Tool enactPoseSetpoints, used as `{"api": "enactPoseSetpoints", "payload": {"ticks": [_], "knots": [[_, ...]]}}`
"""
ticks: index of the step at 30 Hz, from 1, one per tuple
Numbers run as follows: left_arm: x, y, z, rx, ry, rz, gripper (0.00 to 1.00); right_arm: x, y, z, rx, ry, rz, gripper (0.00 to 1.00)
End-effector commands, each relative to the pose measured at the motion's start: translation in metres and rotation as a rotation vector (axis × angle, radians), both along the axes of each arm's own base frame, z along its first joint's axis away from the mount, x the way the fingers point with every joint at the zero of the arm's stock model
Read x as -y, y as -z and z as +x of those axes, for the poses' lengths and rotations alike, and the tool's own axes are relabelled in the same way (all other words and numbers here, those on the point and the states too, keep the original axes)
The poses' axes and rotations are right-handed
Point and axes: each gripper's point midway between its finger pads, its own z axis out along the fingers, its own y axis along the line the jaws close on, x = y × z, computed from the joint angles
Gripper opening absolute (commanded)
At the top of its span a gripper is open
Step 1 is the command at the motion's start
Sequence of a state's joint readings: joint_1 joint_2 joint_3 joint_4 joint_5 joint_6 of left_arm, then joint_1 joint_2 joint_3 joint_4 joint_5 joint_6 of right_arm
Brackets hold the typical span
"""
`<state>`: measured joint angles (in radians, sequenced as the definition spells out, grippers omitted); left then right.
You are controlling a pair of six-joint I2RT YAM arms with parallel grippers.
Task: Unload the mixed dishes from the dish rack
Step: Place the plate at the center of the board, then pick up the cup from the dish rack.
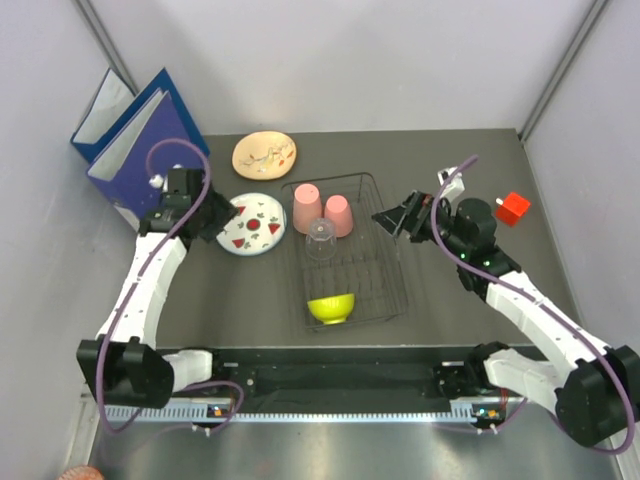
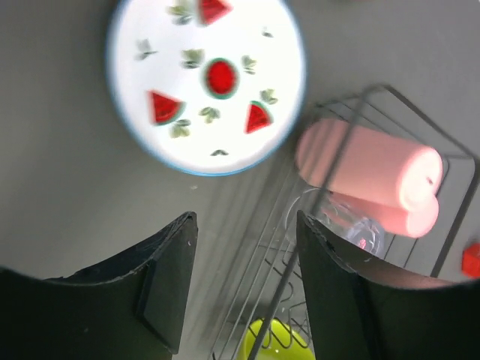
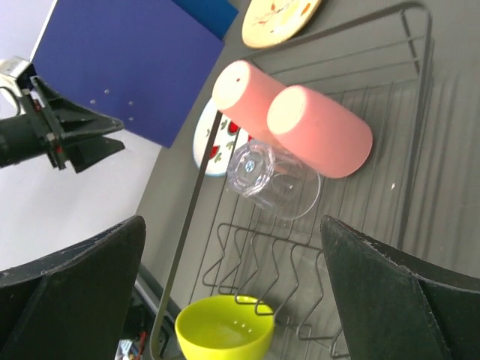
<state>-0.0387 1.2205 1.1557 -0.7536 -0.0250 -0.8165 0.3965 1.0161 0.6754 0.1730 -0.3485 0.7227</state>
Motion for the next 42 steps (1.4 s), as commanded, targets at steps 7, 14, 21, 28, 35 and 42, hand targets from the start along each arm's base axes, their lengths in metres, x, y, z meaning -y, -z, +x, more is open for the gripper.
{"api": "enactPoseSetpoints", "payload": {"ticks": [7, 14, 21, 28, 35, 42], "knots": [[0.123, 0.01, 0.059, 0.125, 0.401, 0.278, 0.61, 0.016, -0.011, 0.027, 0.018, 0.103, -0.208, 1.0], [0.16, -0.004, 0.095, 0.245, 0.467, 0.309, 0.67, 0.015, 0.001, 0.024, -0.001, 0.095, -0.22, 1.0], [0.165, -0.011, 0.105, 0.273, 0.445, 0.419, 0.99, 0.01, 0.018, 0.024, -0.034, 0.077, -0.223, 1.0], [0.164, -0.008, 0.105, 0.267, 0.44, 0.431, 0.99, 0.007, 0.029, 0.024, -0.056, 0.066, -0.219, 1.0], [0.178, 0.011, 0.118, 0.255, 0.489, 0.426, 0.99, 0.008, 0.025, 0.022, -0.045, 0.064, -0.226, 1.0], [0.197, 0.029, 0.135, 0.256, 0.522, 0.4, 0.99, 0.011, 0.025, 0.019, -0.045, 0.068, -0.239, 1.0]]}}
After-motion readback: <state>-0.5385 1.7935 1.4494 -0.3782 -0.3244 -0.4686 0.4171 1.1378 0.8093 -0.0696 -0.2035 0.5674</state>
